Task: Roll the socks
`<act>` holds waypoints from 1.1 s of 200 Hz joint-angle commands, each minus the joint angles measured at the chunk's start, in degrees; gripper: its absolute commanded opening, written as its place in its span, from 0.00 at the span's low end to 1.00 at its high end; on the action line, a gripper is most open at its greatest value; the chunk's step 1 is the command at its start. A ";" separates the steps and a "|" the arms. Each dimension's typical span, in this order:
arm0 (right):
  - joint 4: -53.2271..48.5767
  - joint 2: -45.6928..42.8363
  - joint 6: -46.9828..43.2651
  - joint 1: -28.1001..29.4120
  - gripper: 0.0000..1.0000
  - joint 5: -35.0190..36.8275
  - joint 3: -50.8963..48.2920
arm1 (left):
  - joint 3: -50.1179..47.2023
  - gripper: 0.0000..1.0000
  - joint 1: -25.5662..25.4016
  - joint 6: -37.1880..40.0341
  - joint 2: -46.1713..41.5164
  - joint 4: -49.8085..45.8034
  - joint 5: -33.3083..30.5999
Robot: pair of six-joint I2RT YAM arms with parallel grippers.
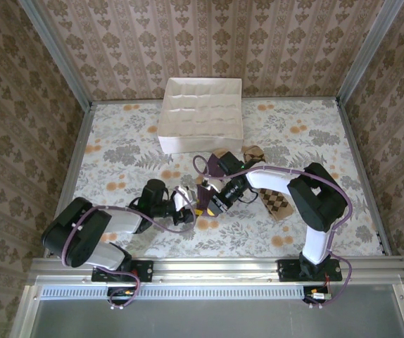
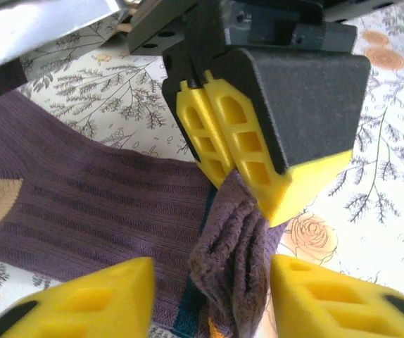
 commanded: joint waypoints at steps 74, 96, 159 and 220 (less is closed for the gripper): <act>1.60 -5.18 4.16 -1.53 0.34 -1.51 0.15 | 1.13 0.00 -1.70 -5.61 0.17 2.87 -0.08; 5.25 -8.40 6.96 -2.58 0.43 -1.76 -1.17 | 1.11 0.00 -1.69 -8.36 0.62 2.82 -1.57; 12.99 -7.18 11.24 -2.55 0.49 -1.36 -4.78 | 1.19 0.00 -1.20 -17.56 2.21 2.70 -6.38; 15.59 -5.59 12.34 -0.26 0.51 0.97 -6.24 | 3.01 0.00 -0.92 -19.38 2.43 -1.28 -6.70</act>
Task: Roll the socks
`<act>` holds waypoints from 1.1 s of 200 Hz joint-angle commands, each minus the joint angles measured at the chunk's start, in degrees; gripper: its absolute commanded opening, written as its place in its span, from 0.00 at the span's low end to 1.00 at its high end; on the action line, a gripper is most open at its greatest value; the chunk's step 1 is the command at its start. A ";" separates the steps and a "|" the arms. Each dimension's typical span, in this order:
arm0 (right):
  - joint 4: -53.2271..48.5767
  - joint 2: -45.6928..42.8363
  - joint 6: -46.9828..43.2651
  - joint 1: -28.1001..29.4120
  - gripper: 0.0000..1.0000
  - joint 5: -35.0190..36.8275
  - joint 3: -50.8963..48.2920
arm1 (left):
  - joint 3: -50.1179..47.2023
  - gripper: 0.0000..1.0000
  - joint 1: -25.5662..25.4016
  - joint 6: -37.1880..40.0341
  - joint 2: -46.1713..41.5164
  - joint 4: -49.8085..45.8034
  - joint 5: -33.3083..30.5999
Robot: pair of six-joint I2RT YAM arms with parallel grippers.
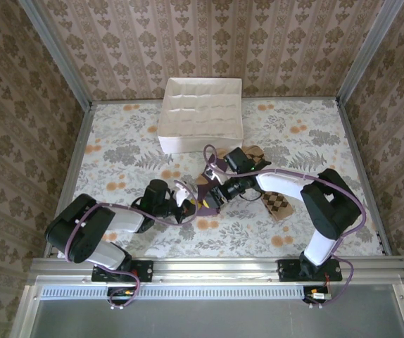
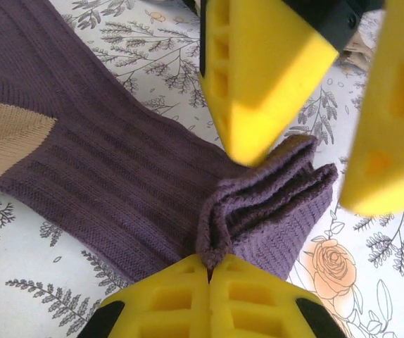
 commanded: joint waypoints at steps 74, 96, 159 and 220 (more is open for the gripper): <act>4.80 -1.99 2.61 1.19 0.52 8.42 -4.40 | 2.02 0.00 0.78 -2.46 1.12 -2.20 0.63; 5.90 -5.36 2.84 1.21 0.54 11.08 -5.72 | 1.84 0.00 0.85 -2.61 1.18 -1.94 0.69; 9.35 -3.90 4.67 1.47 0.58 11.10 -7.73 | 2.05 0.00 1.07 -3.49 2.23 -1.47 0.53; 9.39 -0.14 4.87 2.85 0.55 11.02 -7.60 | 2.80 0.00 1.51 -4.72 3.38 -3.02 -0.49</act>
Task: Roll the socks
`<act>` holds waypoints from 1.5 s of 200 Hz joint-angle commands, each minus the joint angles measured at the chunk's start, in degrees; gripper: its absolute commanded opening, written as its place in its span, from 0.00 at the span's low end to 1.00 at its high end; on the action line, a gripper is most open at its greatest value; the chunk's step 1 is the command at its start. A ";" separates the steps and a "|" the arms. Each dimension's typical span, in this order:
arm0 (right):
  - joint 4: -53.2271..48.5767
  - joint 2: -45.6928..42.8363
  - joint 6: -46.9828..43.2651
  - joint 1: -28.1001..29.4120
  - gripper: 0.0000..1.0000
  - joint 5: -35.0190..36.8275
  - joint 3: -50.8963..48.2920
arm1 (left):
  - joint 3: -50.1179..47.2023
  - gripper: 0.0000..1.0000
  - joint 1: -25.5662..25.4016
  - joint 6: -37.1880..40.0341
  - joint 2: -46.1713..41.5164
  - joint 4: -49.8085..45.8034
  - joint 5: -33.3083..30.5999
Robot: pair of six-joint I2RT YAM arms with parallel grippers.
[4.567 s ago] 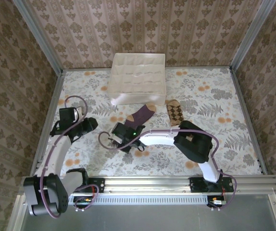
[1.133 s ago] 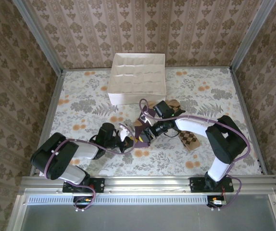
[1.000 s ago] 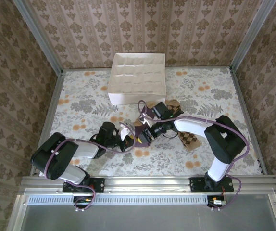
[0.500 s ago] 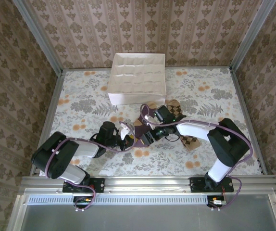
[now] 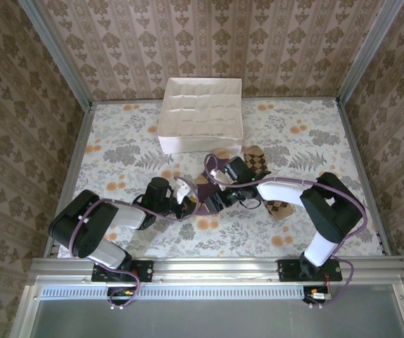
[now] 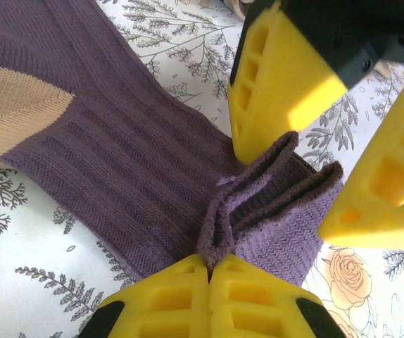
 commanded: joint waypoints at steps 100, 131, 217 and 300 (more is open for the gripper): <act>-8.64 3.78 5.44 0.92 0.02 11.44 2.19 | -1.04 0.00 0.66 -0.49 -0.04 -3.17 -1.46; -14.54 6.52 8.30 0.89 0.00 13.00 3.73 | -2.35 0.08 -0.52 2.80 -2.51 -4.48 -5.11; -24.53 13.25 7.93 0.58 0.00 13.08 9.51 | -7.23 0.36 -3.21 26.57 -25.38 -4.43 -9.61; -33.90 15.87 1.76 -2.87 0.01 9.84 12.16 | -1.99 0.39 -11.15 38.53 -8.13 -2.61 -13.88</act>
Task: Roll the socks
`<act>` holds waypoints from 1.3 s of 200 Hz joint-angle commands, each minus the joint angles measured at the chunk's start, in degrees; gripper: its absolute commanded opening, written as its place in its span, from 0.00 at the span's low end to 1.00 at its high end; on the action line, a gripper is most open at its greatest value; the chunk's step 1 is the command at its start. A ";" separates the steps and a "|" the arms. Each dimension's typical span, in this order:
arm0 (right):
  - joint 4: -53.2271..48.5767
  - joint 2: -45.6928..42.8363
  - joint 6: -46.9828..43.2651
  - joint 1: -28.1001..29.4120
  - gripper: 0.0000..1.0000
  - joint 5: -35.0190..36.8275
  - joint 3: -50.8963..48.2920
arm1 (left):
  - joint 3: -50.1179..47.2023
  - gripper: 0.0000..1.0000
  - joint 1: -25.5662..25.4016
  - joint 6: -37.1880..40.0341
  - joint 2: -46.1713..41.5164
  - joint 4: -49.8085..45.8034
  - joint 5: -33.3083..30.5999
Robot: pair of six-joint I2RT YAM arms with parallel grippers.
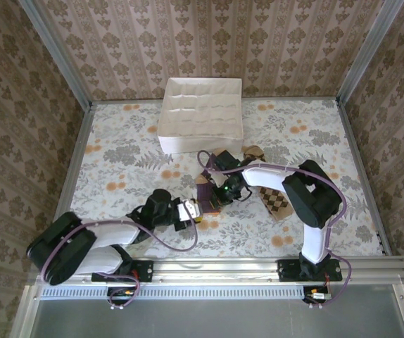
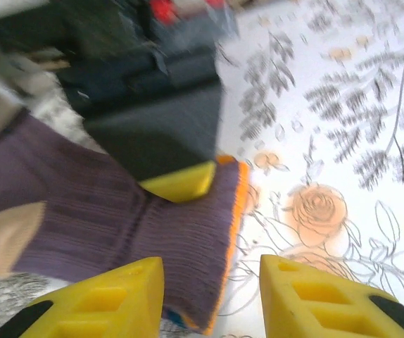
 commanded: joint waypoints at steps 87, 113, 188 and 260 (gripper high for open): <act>-13.54 5.37 -5.05 -4.09 0.03 2.73 -2.73 | 7.64 0.38 -3.65 11.21 14.28 -2.67 -3.94; -14.27 6.09 -5.28 -4.91 0.03 2.12 -2.57 | 7.18 0.46 -5.61 11.22 13.32 -3.82 -5.23; -16.76 4.99 -5.85 -5.89 0.07 2.87 -2.32 | 8.97 0.22 -9.27 8.48 15.85 -7.59 -10.62; -8.63 -6.31 -4.04 -8.39 0.45 -3.94 -7.82 | 12.59 0.00 -8.68 2.97 14.39 -15.63 -8.38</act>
